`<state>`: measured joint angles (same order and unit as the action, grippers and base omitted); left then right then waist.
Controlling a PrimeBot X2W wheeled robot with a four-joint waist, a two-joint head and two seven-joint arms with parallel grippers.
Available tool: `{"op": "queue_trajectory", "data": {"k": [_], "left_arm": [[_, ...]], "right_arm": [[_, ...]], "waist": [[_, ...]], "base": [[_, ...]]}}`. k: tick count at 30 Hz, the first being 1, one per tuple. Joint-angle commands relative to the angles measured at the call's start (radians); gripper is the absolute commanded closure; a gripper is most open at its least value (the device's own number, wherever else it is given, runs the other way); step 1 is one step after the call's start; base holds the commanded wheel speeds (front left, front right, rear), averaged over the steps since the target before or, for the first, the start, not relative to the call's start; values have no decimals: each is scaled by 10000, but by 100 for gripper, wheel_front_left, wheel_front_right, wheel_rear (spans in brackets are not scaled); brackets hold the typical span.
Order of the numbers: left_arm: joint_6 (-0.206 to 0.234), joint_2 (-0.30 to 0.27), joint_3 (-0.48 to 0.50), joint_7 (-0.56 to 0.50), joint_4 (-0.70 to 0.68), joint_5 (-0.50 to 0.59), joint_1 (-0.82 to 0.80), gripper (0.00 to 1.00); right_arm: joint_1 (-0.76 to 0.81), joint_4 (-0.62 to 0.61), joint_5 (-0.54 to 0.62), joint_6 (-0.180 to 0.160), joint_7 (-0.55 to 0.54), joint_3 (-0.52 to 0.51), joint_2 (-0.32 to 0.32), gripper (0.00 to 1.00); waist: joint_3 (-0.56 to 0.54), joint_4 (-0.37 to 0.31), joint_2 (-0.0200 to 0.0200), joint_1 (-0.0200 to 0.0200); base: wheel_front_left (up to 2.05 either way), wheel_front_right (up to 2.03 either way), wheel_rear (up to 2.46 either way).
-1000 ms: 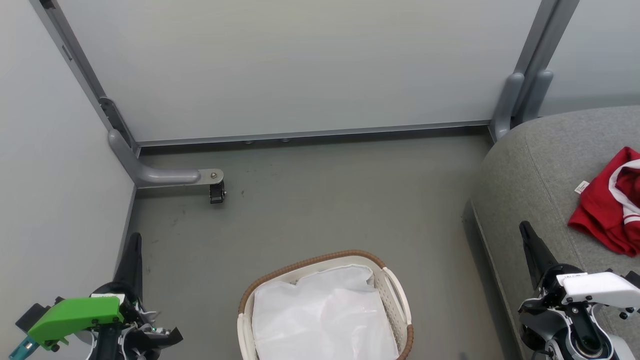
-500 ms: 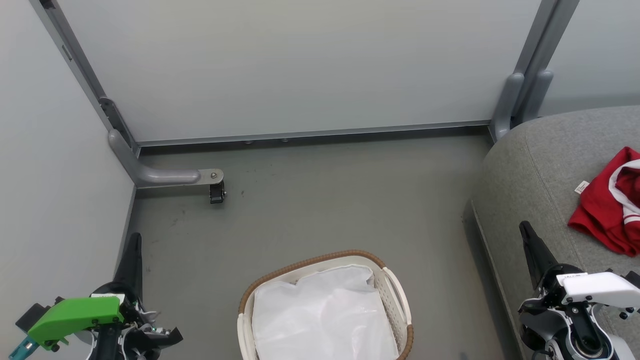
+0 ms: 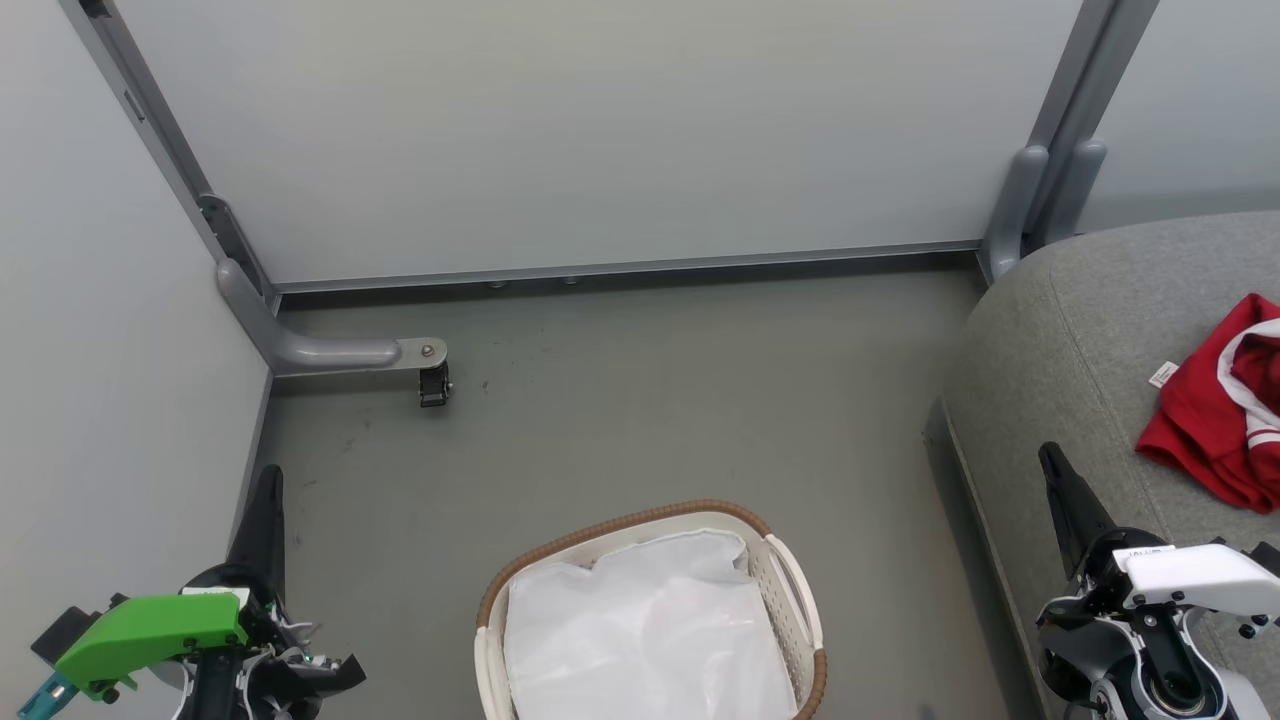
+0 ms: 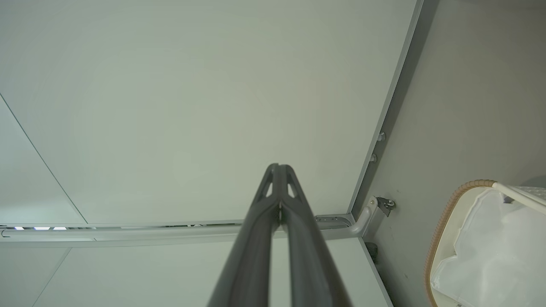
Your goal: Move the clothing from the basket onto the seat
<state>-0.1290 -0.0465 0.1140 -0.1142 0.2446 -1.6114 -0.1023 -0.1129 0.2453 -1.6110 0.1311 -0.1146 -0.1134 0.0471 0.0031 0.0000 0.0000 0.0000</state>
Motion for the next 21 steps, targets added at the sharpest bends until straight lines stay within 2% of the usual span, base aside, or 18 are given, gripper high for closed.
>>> {"op": "queue_trajectory", "data": {"k": [1,21], "left_arm": [[-32,-69,19,-33,-15,-29,-124,100],[-32,-70,18,-32,-15,-30,-124,100]], "right_arm": [[87,-38,-38,-7,-28,-22,60,100],[87,-38,-38,-7,-27,-21,60,100]], "waist": [[0,0,0,0],[0,0,0,0]], "base": [[0,0,0],[0,0,0]]}}
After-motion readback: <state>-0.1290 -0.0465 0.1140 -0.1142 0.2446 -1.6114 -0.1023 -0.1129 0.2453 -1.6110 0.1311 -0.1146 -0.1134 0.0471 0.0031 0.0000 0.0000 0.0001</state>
